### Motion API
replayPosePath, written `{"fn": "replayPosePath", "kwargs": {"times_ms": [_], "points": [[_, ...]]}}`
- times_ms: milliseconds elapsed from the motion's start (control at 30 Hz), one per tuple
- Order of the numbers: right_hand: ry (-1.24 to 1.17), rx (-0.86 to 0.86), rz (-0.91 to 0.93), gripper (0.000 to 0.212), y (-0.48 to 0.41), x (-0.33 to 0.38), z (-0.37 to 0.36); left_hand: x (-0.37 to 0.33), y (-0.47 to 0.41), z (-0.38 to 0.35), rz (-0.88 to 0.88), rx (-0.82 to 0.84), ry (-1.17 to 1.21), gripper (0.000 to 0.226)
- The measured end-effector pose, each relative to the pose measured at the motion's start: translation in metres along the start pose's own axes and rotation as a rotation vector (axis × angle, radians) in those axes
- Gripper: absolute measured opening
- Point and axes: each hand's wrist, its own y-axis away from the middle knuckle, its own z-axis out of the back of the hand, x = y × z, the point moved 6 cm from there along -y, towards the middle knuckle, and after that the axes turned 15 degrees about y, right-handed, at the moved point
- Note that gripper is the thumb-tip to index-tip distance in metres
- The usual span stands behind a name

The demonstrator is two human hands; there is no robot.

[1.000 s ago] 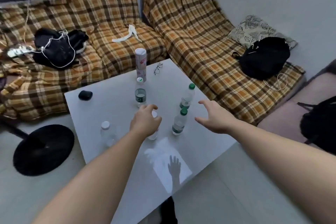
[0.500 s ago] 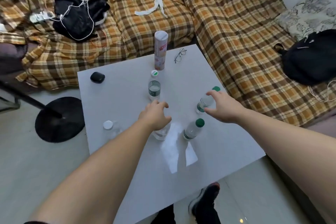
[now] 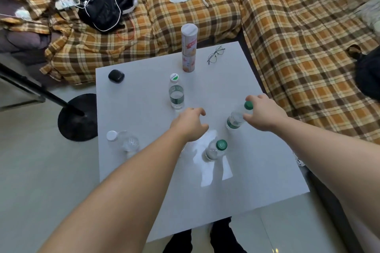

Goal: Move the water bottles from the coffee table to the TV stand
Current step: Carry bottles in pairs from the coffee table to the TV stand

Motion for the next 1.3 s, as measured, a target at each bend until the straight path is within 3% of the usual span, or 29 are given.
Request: {"fn": "replayPosePath", "kwargs": {"times_ms": [267, 533, 767, 933, 1167, 1300], "points": [[-0.01, 0.105, 0.096, 0.057, -0.034, -0.01, -0.031, -0.022, -0.004, -0.063, 0.019, 0.174, 0.004, 0.054], [-0.034, 0.162, 0.163, 0.041, -0.045, -0.02, -0.052, -0.018, -0.007, -0.088, 0.025, 0.111, -0.105, 0.03], [0.069, 0.064, 0.123, 0.02, -0.039, -0.038, -0.05, -0.01, -0.002, -0.085, 0.006, -0.071, -0.003, 0.023], [0.021, -0.056, 0.086, 0.017, -0.024, -0.052, -0.029, -0.024, -0.005, -0.065, 0.004, -0.181, 0.017, 0.019], [-0.057, -0.055, 0.005, 0.023, 0.027, -0.096, 0.0, -0.073, -0.001, -0.041, -0.163, -0.137, -0.093, 0.018], [-0.078, -0.138, -0.143, 0.025, 0.082, -0.131, 0.013, -0.109, 0.012, -0.039, -0.279, -0.051, -0.156, 0.02]]}}
